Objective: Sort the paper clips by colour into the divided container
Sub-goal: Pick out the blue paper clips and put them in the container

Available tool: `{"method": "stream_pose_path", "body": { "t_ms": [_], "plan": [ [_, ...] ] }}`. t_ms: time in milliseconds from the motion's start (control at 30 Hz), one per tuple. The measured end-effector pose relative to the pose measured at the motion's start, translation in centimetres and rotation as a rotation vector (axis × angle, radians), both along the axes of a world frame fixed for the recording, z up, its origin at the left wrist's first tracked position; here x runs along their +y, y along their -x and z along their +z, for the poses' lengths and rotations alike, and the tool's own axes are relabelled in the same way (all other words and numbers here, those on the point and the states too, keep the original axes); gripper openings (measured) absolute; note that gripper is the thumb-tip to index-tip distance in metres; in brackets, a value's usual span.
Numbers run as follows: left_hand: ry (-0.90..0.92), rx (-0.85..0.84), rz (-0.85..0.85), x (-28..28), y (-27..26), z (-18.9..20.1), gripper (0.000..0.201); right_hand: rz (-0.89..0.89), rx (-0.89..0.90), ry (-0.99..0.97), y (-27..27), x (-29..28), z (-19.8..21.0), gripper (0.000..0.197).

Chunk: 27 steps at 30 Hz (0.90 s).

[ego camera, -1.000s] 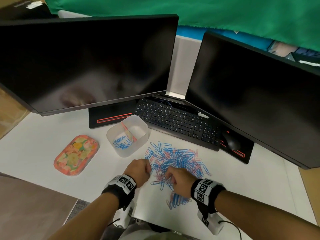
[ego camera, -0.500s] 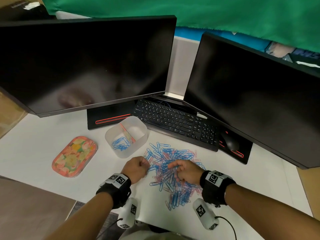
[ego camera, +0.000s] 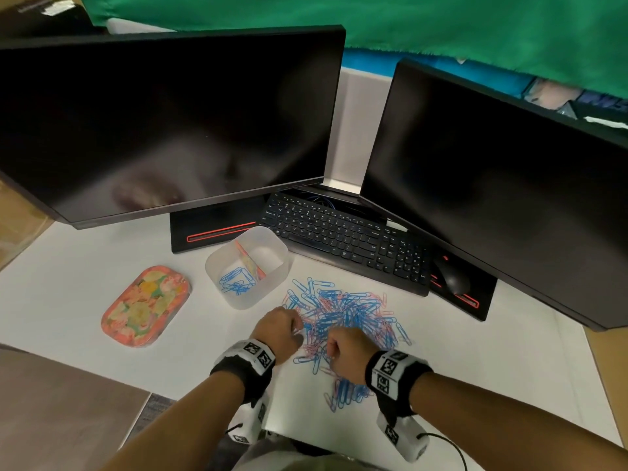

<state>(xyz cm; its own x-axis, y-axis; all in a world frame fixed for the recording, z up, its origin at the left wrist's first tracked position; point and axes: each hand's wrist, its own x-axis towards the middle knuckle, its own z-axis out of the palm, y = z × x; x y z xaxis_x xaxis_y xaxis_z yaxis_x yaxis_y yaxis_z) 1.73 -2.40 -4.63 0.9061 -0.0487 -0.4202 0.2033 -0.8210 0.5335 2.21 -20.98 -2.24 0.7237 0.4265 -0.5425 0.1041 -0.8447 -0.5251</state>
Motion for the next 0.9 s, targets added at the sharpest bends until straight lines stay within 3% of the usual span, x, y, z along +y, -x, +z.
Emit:
{"method": "stream_pose_path", "body": {
  "t_ms": [167, 333, 533, 600, 700, 767, 900],
  "plan": [
    [-0.081, -0.057, -0.043, -0.3, 0.1, -0.6, 0.007, 0.094, -0.075, 0.027, 0.8, 0.7, -0.6, 0.029],
    [-0.069, -0.066, -0.041, -0.1, 0.2, -0.4, 0.008, 0.016, -0.059, 0.032, 0.5, 0.5, -0.6, 0.038],
    [0.081, -0.049, 0.065, 0.6, 0.3, 0.4, 0.007, 0.003, -0.015, 0.016, -0.1, 0.0, -0.2, 0.033],
    [0.136, -0.02, 0.086, 0.8, 0.4, 0.6, 0.012, 0.023, 0.035, -0.013, -0.4, -0.1, 0.4, 0.024],
    [0.205, 0.055, 0.124, 1.1, 0.1, 1.2, 0.028, 0.013, 0.123, -0.061, -1.0, -0.1, 1.7, 0.03],
    [0.354, 0.122, 0.206, 1.1, -0.3, 2.1, 0.032, -0.038, 0.182, -0.107, -1.6, 0.1, 2.9, 0.03],
    [0.776, 0.31, 0.552, 1.4, -0.6, 5.0, 0.032, -0.17, 0.388, -0.243, -3.1, 1.0, 4.6, 0.025]
  ]
}}
